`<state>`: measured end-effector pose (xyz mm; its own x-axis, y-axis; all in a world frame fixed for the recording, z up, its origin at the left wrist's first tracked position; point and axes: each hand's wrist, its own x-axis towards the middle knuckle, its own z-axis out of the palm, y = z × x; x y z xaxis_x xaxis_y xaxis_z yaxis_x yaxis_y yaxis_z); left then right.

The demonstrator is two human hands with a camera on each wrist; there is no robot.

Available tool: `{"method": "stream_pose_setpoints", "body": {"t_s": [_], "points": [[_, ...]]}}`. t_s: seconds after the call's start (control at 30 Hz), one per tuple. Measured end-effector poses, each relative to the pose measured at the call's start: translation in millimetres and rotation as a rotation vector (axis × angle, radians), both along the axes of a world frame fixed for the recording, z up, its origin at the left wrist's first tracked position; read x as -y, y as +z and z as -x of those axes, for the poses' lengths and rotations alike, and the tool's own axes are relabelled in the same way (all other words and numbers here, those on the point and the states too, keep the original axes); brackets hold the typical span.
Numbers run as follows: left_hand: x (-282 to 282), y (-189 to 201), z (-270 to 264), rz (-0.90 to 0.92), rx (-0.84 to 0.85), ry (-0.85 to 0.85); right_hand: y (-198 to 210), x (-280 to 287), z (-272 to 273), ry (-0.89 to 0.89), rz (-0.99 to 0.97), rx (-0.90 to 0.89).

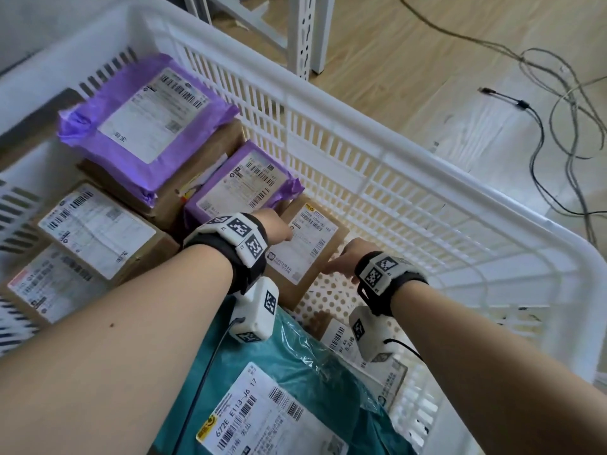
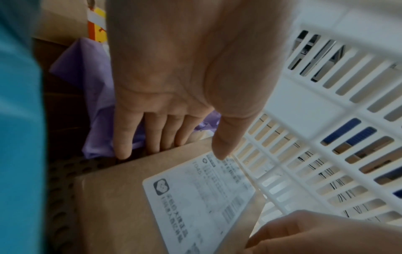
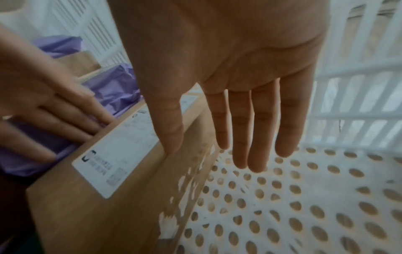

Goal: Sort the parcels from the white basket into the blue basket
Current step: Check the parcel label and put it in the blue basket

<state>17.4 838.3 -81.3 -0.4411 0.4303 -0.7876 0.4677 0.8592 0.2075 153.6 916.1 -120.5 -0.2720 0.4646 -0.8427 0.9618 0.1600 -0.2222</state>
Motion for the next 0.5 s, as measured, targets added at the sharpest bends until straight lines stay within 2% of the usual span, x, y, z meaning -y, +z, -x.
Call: {"method": "stream_pose_setpoints", "body": {"t_s": [0.07,0.17,0.5], "points": [[2.3,0.8,-1.6,-0.008,0.016,0.037,-2.0,2.7,-1.2,-0.039,0.083,-0.037],[3.2,3.4,-1.7,-0.026,0.077,0.099,-3.0,9.2,0.8,-0.207,0.201,-0.129],[22.3,22.4,-2.2,-0.083,0.224,0.308,19.2,9.4,-4.6,-0.477,0.168,-0.345]]}}
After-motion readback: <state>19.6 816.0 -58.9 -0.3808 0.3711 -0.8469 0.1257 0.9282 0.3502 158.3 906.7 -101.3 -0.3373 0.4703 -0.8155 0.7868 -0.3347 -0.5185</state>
